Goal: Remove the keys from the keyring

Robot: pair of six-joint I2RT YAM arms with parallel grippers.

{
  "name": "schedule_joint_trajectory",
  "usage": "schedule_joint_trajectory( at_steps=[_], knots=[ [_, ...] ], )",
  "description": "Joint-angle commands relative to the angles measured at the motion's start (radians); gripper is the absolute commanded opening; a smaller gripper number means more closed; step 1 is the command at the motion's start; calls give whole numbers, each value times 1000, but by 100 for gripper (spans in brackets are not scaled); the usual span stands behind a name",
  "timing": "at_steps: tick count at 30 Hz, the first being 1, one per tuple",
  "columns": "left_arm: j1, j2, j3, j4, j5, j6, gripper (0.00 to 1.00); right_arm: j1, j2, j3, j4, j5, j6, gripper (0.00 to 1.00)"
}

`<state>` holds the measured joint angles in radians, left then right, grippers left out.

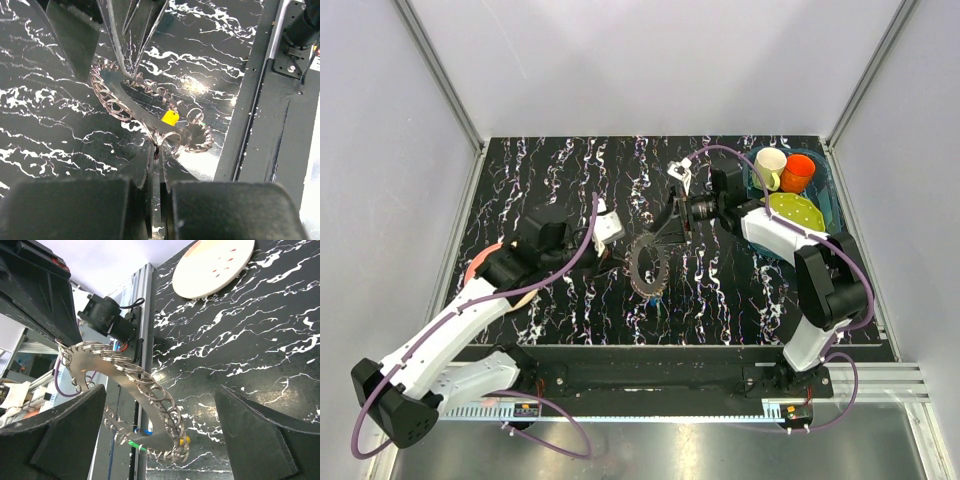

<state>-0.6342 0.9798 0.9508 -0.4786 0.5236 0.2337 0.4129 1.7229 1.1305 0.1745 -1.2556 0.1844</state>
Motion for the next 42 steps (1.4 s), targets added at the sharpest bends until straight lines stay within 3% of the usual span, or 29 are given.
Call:
schedule_joint_trajectory(
  at_steps=[1,4,9,10,11,12,15,16,19,20,21,22,32,42],
  knots=[
    [-1,-24,2,74,96,76,0,-2,-3,2,53,-87,-23,95],
    [-1,-12,-3,72,104,78,0,-2,7,-9,60,-134,-19,90],
    [1,-20,-30,118,49,67,0,-2,-26,-116,236,-173,113,42],
    [1,-26,-35,127,26,65,0,-3,-43,-127,279,-174,124,39],
    [1,-30,-41,133,20,61,0,-2,-49,-136,308,-177,142,38],
    [1,-33,-46,146,19,58,0,-2,-52,-155,351,-188,209,44],
    [1,-76,-61,169,68,59,0,-6,-39,-193,630,-185,375,75],
    [1,-82,-60,166,87,59,0,-17,-19,-193,673,-189,406,78],
    [1,-79,-46,140,116,75,0,-28,56,-183,921,-194,594,79],
    [1,-75,-35,129,121,84,0,-28,82,-175,1024,-192,756,79],
    [1,-67,-30,106,128,88,0,-28,139,-169,1285,-189,850,79],
    [1,-64,-24,98,150,93,0,-28,167,-160,1366,-185,935,80],
    [1,-36,25,72,263,127,0,19,242,-15,1356,-237,934,88],
    [4,16,94,48,289,170,0,92,207,-35,1369,-297,894,84]
  ],
)
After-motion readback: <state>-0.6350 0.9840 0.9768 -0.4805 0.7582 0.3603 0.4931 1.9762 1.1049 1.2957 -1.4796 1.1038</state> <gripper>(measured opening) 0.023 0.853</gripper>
